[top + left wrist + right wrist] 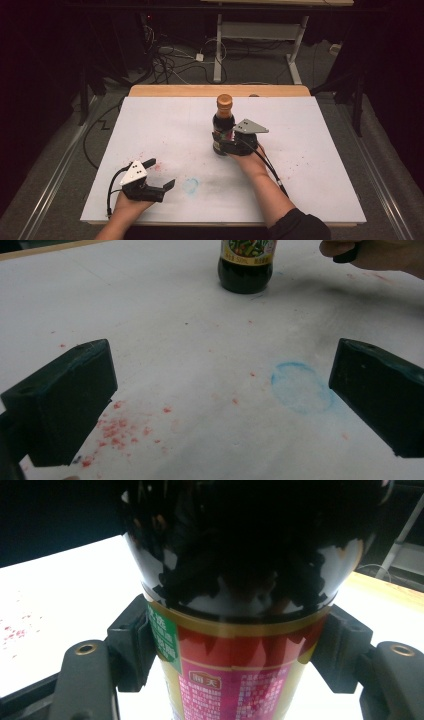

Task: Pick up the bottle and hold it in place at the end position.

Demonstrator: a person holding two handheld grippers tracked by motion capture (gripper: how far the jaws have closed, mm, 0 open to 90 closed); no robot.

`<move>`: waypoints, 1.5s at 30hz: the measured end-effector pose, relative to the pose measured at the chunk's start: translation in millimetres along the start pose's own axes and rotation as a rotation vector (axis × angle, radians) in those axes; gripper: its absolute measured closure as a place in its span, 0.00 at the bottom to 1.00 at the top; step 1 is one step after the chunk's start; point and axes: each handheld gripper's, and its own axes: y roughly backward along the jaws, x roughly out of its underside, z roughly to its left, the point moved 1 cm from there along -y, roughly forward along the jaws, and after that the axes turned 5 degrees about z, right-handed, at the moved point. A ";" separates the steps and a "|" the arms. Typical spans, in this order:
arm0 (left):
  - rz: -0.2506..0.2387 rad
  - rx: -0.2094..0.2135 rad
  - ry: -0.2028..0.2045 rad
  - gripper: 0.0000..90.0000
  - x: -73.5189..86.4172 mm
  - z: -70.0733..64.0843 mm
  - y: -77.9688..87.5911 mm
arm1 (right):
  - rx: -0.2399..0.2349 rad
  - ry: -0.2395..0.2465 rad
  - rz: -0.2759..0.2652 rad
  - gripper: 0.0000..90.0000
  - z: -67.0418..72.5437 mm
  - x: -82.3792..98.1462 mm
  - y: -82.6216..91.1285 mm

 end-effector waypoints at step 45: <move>0.031 0.046 0.038 0.00 -30.3 -14.1 -72.5 | -0.010 -0.064 0.045 0.03 -21.0 -0.9 26.2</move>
